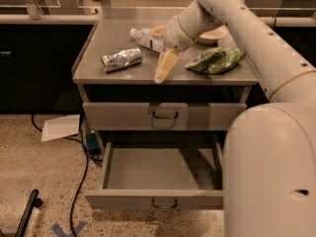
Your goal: Place redbull can into middle drawer
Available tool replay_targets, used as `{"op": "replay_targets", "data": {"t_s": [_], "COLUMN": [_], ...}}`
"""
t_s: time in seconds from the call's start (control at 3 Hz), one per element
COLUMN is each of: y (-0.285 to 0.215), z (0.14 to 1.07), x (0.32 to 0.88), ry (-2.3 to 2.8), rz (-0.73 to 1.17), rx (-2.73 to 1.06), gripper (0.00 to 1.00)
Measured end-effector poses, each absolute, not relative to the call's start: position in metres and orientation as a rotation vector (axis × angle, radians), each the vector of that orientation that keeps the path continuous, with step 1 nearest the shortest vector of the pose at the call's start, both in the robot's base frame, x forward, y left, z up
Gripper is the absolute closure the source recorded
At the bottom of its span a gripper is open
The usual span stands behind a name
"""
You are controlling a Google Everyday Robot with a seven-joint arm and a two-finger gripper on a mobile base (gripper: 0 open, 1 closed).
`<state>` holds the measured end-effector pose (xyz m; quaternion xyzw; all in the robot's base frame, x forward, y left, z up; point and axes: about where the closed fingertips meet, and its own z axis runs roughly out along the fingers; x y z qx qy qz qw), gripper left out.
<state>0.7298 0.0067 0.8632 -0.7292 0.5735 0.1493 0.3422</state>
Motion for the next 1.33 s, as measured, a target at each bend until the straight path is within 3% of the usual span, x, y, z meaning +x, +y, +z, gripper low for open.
{"op": "replay_targets", "data": {"t_s": [0.67,1.33], "y": [0.054,0.095], "z": [0.865,0.831], "x": [0.762,0.76], "ry": [1.383,1.438], "rz": [0.455,0.649], "rx": [-1.934,-1.944], "gripper": [0.0,0.0]}}
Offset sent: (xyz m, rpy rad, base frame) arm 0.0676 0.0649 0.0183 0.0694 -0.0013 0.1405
